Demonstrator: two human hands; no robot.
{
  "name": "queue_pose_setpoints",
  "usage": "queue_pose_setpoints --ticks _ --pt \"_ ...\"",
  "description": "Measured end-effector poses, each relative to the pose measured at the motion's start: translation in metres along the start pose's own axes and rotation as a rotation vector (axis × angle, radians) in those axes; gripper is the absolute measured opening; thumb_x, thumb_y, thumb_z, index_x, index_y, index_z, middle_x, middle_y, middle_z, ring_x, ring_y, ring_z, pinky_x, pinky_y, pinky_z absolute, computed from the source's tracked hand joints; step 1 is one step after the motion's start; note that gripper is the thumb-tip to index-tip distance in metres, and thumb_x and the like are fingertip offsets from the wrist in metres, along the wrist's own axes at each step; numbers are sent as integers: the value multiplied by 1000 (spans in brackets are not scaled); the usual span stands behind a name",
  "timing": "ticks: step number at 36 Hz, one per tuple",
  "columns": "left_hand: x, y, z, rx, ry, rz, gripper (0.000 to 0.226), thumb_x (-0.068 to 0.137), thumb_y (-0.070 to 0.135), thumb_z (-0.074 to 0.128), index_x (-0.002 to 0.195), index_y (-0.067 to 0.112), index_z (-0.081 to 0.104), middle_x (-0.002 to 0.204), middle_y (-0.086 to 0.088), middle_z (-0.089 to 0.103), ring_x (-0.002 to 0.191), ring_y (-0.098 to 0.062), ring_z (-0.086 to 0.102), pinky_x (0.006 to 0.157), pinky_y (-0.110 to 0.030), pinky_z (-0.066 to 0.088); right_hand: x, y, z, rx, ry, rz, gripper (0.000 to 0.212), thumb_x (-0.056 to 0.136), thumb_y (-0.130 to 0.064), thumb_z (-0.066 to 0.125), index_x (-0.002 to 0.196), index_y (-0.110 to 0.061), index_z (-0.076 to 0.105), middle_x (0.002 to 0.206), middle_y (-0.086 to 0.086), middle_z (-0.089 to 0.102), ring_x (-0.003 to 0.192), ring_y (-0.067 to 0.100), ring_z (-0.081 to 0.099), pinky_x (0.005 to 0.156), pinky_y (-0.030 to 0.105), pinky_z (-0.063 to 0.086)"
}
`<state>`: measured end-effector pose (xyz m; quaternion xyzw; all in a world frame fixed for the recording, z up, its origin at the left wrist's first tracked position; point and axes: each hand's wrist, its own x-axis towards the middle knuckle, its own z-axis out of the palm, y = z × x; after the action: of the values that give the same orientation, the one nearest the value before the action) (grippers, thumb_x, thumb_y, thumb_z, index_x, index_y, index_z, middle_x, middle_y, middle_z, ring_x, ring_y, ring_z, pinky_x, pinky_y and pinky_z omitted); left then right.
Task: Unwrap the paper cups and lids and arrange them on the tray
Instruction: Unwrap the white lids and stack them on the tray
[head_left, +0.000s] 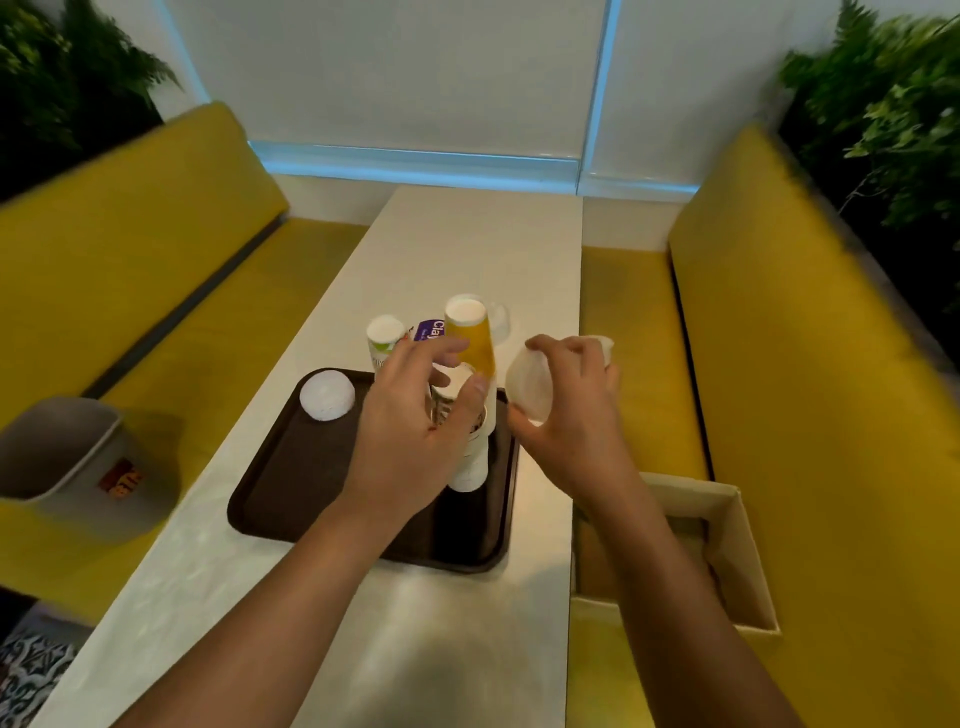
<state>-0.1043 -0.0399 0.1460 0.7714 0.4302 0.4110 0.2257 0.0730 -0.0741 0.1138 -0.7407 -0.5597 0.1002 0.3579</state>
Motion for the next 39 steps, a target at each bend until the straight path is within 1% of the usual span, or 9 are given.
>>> queue_pose_setpoints --ticks 6,11,15,19,22,25,27,35,39 --pt "-34 31 -14 -600 -284 -437 72 87 55 70 151 34 44 126 16 65 112 5 66 102 -33 55 -63 -59 -30 -62 -3 -156 88 83 -31 86 154 -35 35 152 -4 27 135 23 27 109 42 46" --pt "-55 27 -30 -806 -295 -483 46 90 39 73 134 38 60 135 7 66 127 -16 63 101 -38 56 -94 -75 -34 202 -239 -222 111 80 -24 91 163 -36 18 156 -8 23 144 19 32 116 48 47" --pt "-69 16 -47 -772 -228 -496 36 96 13 70 126 32 65 118 6 73 115 -16 69 92 -37 61 -108 -69 -43 458 -325 -266 108 84 -9 84 165 -35 17 153 -7 31 139 12 43 111 34 51" --pt "-78 5 -62 -685 -249 -496 35 94 15 73 123 35 68 117 8 72 115 -15 67 100 -47 58 -106 -73 -42 567 -180 -75 80 96 -5 69 161 -32 31 146 -5 37 110 -4 59 82 16 56" --pt "-84 0 -71 -630 -250 -484 37 94 13 72 121 38 68 114 11 72 113 -13 67 99 -46 59 -99 -71 -37 546 -162 67 59 102 -15 65 155 -28 43 139 -3 51 92 8 68 78 23 61" --pt "-88 -4 -77 -576 -241 -438 40 92 10 73 119 38 69 111 11 73 107 -10 68 94 -38 59 -98 -69 -31 607 -268 58 38 102 -15 67 139 -18 62 113 3 72 82 23 67 85 47 63" --pt "-90 -5 -80 -535 -217 -420 39 91 10 75 118 39 69 109 13 73 104 -6 68 90 -33 59 -99 -71 -27 593 -271 30 23 100 -13 70 123 -17 71 98 8 76 81 33 67 81 52 62" --pt "-94 -21 -92 -333 -134 -398 39 90 24 79 125 39 67 114 15 70 110 -11 63 86 -31 58 -92 -65 -17 706 -46 142 7 99 -1 67 102 -4 73 84 21 71 67 16 65 64 28 57" --pt "-94 -28 -98 -307 -117 -406 37 90 24 78 123 38 69 112 16 69 107 -10 62 80 -27 54 -82 -59 -23 692 -13 183 10 100 1 65 99 -6 72 77 10 68 63 11 63 62 24 58"
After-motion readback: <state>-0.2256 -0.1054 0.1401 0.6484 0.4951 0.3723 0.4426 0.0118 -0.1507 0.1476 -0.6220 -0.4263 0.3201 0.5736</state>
